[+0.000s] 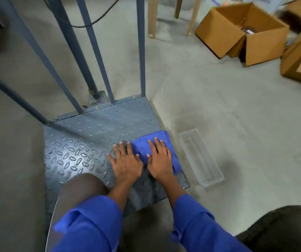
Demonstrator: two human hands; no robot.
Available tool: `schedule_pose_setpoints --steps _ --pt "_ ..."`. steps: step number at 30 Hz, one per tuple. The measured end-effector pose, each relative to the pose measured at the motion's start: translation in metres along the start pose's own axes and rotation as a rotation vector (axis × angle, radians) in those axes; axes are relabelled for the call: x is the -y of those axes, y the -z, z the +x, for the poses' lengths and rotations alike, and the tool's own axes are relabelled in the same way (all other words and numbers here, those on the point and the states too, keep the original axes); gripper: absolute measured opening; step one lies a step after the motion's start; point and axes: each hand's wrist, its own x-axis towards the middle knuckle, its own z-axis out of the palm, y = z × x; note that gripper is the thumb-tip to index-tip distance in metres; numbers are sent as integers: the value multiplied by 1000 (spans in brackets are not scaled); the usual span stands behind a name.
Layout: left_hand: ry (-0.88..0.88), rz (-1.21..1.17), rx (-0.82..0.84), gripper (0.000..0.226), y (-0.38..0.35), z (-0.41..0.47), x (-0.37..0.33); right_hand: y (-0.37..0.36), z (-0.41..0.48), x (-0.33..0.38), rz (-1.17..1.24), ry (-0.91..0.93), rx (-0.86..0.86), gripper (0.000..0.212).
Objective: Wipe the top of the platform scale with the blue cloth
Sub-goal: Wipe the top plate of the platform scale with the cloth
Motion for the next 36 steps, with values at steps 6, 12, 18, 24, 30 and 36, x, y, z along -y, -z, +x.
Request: schedule_pose_setpoints --steps 6,12,18,24,30,36 --pt "-73 -83 -87 70 -61 -11 42 -2 -15 -23 -135 112 -68 61" --pt "-133 -52 -248 65 -81 -24 56 1 -24 -31 -185 107 3 59" --pt "-124 -41 -381 65 -94 -33 56 22 -45 -35 -211 114 -8 52" --pt "-142 -14 -450 62 -97 -27 38 11 -54 -27 -83 68 14 58" --pt "-145 11 -429 63 -94 -23 33 13 -55 -50 -22 122 -4 72" --pt "-132 -26 -415 62 -92 -24 33 14 -2 -45 -112 100 19 70"
